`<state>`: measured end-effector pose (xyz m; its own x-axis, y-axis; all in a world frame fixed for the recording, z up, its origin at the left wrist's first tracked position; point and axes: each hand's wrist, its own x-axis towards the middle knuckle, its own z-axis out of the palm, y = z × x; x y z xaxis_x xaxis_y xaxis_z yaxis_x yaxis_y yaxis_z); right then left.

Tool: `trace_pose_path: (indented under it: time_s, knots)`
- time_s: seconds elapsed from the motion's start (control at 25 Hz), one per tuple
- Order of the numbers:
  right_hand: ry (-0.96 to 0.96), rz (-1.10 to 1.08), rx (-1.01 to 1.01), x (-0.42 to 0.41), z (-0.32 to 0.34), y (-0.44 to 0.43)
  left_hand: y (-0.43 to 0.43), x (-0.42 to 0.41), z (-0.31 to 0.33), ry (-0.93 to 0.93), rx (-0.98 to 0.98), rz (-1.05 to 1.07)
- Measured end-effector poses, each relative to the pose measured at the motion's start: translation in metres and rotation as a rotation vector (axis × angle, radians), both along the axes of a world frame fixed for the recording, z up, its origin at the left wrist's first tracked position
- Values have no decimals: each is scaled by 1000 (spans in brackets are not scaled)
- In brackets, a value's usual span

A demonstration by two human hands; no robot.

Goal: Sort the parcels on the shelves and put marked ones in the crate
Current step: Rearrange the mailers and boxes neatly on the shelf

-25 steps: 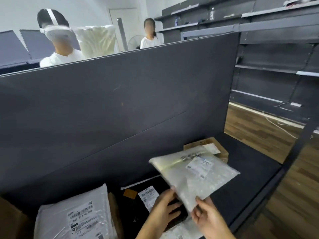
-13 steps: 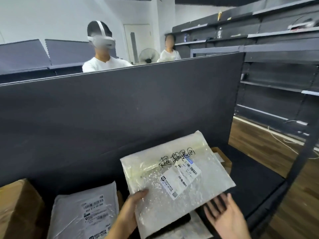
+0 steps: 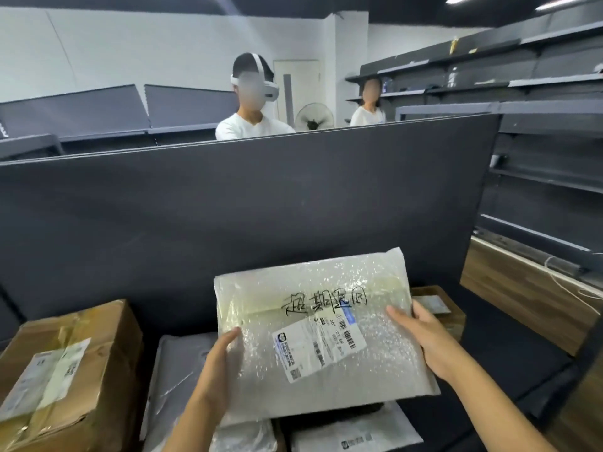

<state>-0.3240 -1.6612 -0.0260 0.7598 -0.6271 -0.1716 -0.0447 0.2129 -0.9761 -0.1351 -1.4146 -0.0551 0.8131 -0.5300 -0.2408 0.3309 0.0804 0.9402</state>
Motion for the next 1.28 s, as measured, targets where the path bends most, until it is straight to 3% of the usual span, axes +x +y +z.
trace_pose_path:
  time_s: [0.2, 0.32, 0.88, 1.28]
  knots:
    - [-121, -16, -25, 20, 7, 30, 26, 7, 16, -237, 40, 245]
    - [-145, -31, -75, 29, 10, 48, 47, 5, 26, -328, 66, 281]
    - [-89, 18, -288, 86, 18, 138, 158, -18, 53, -363, 10, 391]
    - [-278, -64, -363, 102, 50, 157, 179, -34, 95, -657, 40, 500]
